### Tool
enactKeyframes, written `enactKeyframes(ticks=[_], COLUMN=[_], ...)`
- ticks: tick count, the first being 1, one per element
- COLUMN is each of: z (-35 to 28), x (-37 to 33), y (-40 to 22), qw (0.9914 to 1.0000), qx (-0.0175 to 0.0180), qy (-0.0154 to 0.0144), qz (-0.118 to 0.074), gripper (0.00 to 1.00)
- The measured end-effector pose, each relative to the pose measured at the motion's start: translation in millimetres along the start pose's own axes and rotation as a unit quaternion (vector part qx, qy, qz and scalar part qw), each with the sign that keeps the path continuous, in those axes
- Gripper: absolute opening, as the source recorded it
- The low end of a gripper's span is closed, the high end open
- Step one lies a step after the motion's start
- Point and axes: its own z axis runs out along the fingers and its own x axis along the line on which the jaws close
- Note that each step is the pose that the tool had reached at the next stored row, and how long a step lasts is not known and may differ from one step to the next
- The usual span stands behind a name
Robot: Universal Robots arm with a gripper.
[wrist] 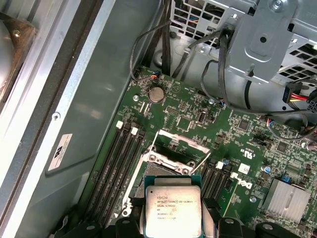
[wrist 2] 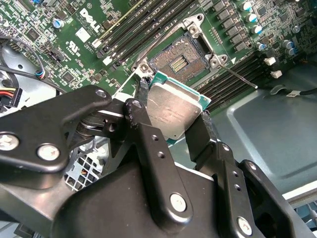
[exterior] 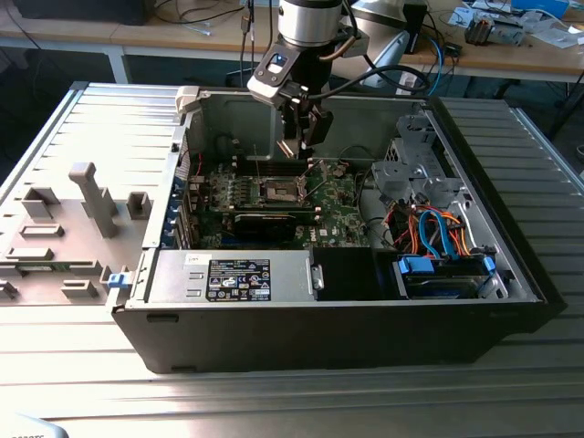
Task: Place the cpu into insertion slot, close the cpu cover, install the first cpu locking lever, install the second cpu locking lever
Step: 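Place the cpu into insertion slot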
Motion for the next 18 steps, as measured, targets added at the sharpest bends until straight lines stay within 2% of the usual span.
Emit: enactKeyframes(ticks=[18], z=[0.0], x=[0.0], y=[0.0], qw=[0.99996], qx=[0.0001], qy=[0.0], qz=[0.008], gripper=[0.54])
